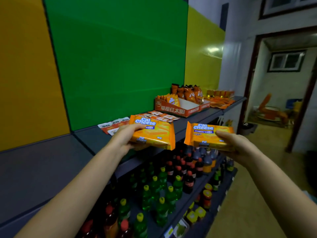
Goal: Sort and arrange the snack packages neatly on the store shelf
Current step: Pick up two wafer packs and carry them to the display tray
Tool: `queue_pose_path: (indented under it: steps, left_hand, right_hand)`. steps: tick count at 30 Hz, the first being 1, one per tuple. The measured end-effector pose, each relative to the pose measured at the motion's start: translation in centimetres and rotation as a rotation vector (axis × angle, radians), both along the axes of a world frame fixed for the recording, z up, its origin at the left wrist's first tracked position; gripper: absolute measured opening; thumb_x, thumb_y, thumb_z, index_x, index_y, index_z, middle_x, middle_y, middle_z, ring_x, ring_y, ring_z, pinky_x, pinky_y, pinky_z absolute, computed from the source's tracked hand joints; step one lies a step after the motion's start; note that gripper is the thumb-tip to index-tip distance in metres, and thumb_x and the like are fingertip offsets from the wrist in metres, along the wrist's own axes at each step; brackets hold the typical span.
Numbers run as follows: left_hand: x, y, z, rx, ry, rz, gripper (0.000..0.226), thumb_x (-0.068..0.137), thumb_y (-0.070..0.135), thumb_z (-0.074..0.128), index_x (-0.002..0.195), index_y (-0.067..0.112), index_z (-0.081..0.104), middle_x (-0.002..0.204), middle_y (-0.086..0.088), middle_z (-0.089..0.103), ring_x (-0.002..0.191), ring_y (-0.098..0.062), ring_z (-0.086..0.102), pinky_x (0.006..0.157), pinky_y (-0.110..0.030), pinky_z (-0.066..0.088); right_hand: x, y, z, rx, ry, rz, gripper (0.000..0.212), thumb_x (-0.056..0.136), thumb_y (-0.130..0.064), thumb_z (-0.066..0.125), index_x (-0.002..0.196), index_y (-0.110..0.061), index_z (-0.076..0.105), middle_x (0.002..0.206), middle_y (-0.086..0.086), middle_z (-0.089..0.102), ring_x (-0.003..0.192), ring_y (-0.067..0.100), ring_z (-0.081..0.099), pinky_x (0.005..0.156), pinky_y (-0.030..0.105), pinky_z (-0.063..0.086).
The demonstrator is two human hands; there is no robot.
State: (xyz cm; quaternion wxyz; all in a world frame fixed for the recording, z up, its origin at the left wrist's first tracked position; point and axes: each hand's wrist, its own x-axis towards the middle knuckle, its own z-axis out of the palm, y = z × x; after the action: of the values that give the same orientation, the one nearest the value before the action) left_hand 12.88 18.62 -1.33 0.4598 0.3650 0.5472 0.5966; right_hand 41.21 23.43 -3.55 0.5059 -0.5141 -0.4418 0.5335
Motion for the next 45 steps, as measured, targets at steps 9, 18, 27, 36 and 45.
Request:
queue_pose_path:
  steps: [9,18,27,36,45]
  left_hand:
    - [4.4,14.8,2.7,-0.005,0.043,0.017,0.013,0.085,0.012,0.063,0.077,0.014,0.052,0.064,-0.006,0.06,0.054,-0.015,0.057,0.035,-0.022,0.051]
    - [8.6,26.8,2.8,-0.007,0.053,0.117,0.012,0.084,0.016,0.062,0.089,0.014,0.052,0.076,-0.005,0.059,0.063,-0.014,0.056,0.036,-0.023,0.051]
    - [13.8,35.7,2.0,0.063,0.06,0.393,0.012,0.085,0.019,0.061,0.076,0.018,0.053,0.071,-0.003,0.058,0.059,-0.014,0.053,0.054,-0.025,0.046]
    - [14.5,41.3,2.3,0.095,0.096,0.475,0.006,0.084,0.01,0.064,0.083,0.015,0.061,0.064,0.001,0.069,0.04,-0.005,0.062,0.042,-0.015,0.049]
    - [12.4,47.5,2.2,0.057,0.281,0.464,0.027,0.085,0.009,0.065,0.111,0.011,0.059,0.089,-0.007,0.066,0.047,-0.003,0.064,0.047,-0.014,0.052]
  right_hand:
    - [4.6,13.7,1.5,0.036,0.009,0.019,0.053,0.088,-0.019,0.061,0.135,-0.009,0.04,0.114,0.015,0.057,0.074,0.02,0.058,0.057,0.03,0.044]
    - [9.2,26.9,1.6,0.018,-0.023,0.112,0.051,0.089,-0.026,0.06,0.134,-0.015,0.039,0.104,0.013,0.062,0.077,0.024,0.06,0.066,0.036,0.049]
    - [12.1,40.2,3.2,0.071,-0.076,0.292,0.057,0.086,-0.027,0.063,0.136,-0.014,0.039,0.112,0.014,0.062,0.072,0.021,0.06,0.051,0.029,0.05]
    - [11.1,49.3,4.5,0.143,-0.106,0.48,0.052,0.083,-0.026,0.067,0.129,-0.015,0.046,0.099,0.009,0.067,0.072,0.019,0.063,0.051,0.025,0.054]
    - [7.2,55.5,5.7,0.321,-0.073,0.601,0.047,0.083,-0.021,0.068,0.123,-0.017,0.045,0.11,0.009,0.065,0.084,0.022,0.066,0.074,0.037,0.054]
